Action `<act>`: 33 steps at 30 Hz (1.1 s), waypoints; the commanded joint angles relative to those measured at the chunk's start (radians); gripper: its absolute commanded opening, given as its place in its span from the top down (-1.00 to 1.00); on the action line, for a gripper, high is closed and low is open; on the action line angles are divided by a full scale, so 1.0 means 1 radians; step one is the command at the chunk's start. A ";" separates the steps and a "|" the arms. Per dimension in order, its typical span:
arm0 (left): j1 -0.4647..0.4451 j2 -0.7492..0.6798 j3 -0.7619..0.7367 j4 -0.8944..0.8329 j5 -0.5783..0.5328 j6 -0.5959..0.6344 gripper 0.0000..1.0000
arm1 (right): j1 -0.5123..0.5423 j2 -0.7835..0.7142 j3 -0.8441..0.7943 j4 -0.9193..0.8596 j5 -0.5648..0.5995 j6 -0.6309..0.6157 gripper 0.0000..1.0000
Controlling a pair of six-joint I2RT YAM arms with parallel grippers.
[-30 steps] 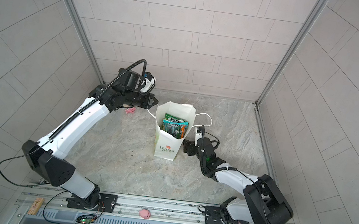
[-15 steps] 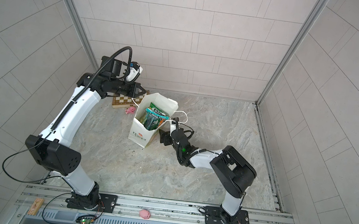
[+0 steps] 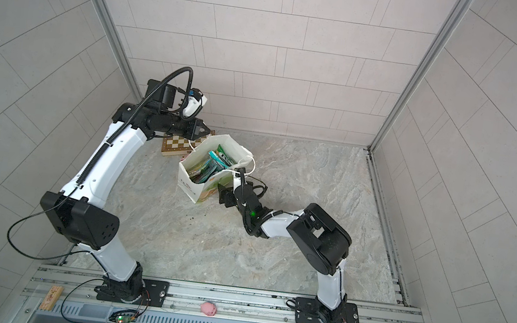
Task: Take the snacks out of the paper bag
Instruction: 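Grip the bag rim with the left gripper and tilt it toward the right gripper, then hold the bag with the left gripper while the right gripper reaches into it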
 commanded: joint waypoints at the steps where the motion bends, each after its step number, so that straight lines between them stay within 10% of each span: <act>1: -0.010 -0.064 -0.041 0.096 0.042 -0.017 1.00 | -0.005 -0.100 -0.101 0.003 0.033 -0.030 -0.78; 22: -0.231 -0.252 -0.296 0.233 -0.106 -0.101 1.00 | -0.231 -0.671 -0.337 -0.765 0.465 0.115 -0.81; 33: -0.316 -0.338 -0.454 0.334 -0.181 -0.264 1.00 | -0.262 -0.875 -0.160 -0.856 -0.114 -0.098 -0.65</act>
